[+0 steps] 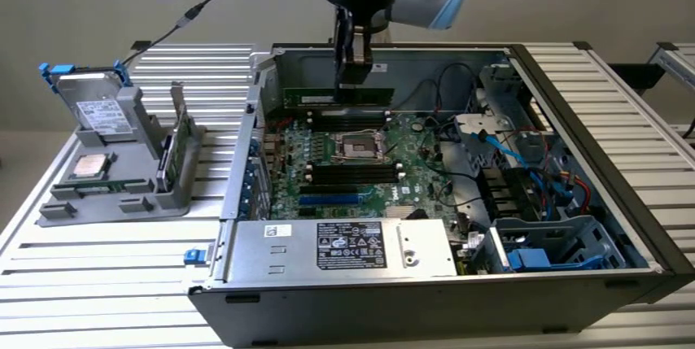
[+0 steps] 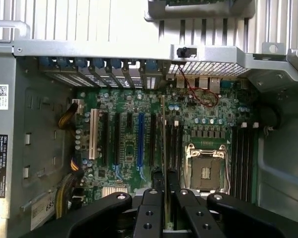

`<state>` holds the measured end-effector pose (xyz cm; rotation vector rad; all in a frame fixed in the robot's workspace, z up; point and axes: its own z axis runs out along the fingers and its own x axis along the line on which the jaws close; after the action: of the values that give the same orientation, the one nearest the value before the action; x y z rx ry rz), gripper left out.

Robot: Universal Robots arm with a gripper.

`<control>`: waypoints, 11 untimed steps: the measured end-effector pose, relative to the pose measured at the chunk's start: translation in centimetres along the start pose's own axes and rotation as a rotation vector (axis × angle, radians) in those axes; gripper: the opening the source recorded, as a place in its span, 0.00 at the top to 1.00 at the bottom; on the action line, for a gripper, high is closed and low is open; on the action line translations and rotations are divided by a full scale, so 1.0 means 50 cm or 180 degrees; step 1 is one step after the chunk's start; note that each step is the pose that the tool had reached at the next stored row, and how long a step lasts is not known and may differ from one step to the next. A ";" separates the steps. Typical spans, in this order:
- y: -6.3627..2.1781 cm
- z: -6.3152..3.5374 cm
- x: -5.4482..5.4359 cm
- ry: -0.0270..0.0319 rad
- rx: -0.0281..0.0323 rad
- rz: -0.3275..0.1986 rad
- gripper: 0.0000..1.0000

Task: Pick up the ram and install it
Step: 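Pick up the ram and move it above insertion slot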

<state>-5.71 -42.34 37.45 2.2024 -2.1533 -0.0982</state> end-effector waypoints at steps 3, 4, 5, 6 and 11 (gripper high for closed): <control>-0.001 0.001 -0.001 -0.0006 0.0020 0.0034 0.86; -0.002 0.000 -0.001 -0.0006 0.0027 0.0044 0.86; -0.002 0.000 -0.002 -0.0007 0.0034 0.0052 0.86; -0.003 0.000 -0.002 -0.0008 0.0042 0.0057 0.86; -0.012 0.000 -0.009 -0.0008 0.0079 0.0073 0.86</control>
<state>-5.14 -41.90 37.40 2.1909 -2.1923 -0.0735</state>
